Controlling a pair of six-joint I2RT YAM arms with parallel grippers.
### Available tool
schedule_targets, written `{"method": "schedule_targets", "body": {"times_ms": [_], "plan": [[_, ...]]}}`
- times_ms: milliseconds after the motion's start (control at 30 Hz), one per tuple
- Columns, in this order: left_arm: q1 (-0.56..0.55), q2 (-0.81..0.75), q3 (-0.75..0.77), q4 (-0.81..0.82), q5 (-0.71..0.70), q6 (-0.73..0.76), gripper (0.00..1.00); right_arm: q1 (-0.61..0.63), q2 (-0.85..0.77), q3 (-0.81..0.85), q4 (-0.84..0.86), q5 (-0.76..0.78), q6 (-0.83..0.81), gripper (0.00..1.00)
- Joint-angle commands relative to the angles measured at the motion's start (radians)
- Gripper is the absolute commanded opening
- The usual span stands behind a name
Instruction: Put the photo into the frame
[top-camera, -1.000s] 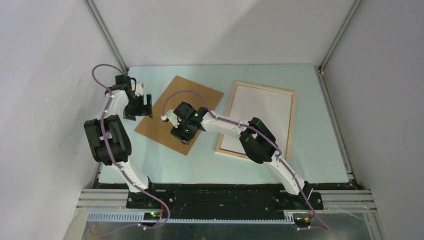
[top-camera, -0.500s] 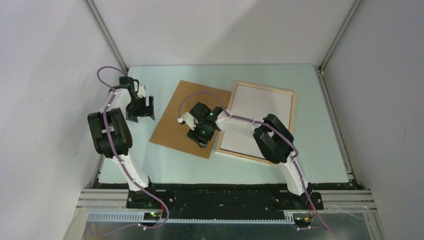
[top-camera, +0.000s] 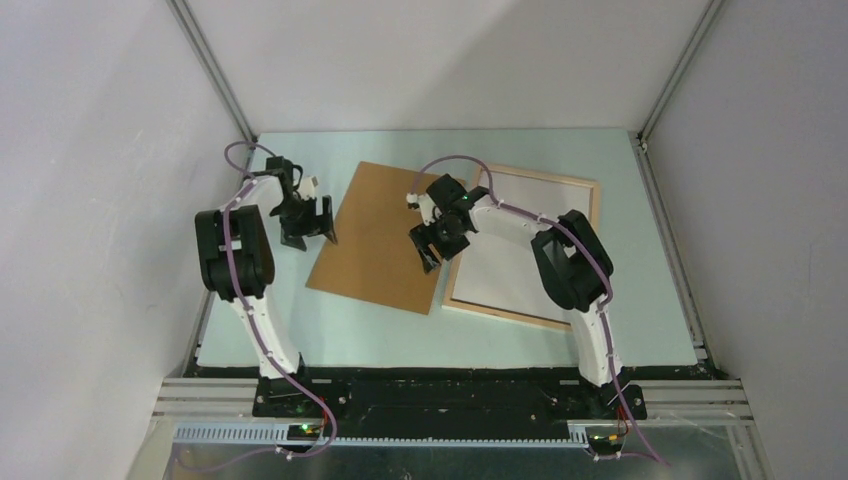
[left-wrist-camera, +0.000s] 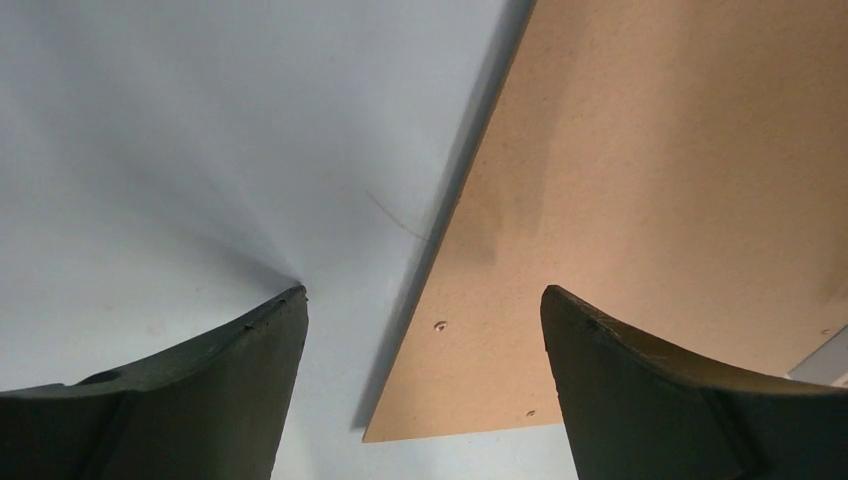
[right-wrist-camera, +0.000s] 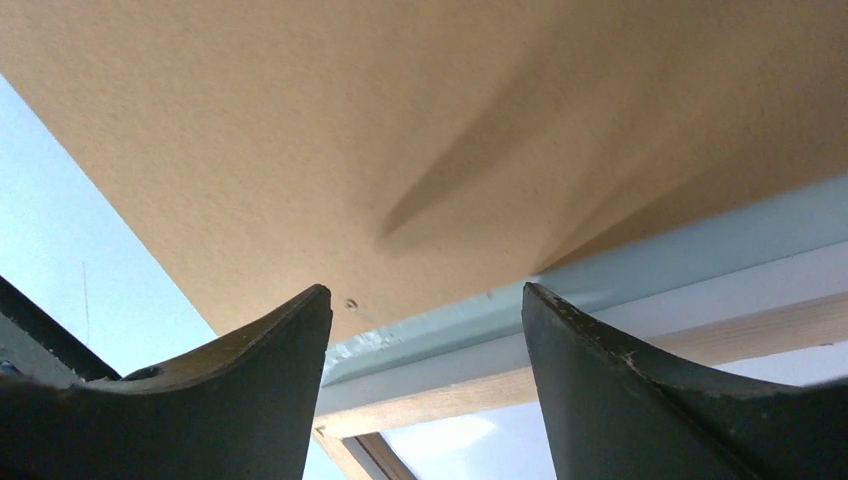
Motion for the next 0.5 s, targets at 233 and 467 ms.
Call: {"method": "schedule_targets", "body": {"times_ms": [233, 467], "plan": [[-0.053, 0.031, 0.024, 0.007, 0.068, -0.048, 0.91, -0.128, -0.064, -0.143, -0.025, -0.016, 0.07, 0.75], [-0.063, -0.016, -0.056, 0.004, 0.118, -0.031, 0.9, -0.166, 0.005, -0.001, -0.057, -0.087, 0.114, 0.75]]}}
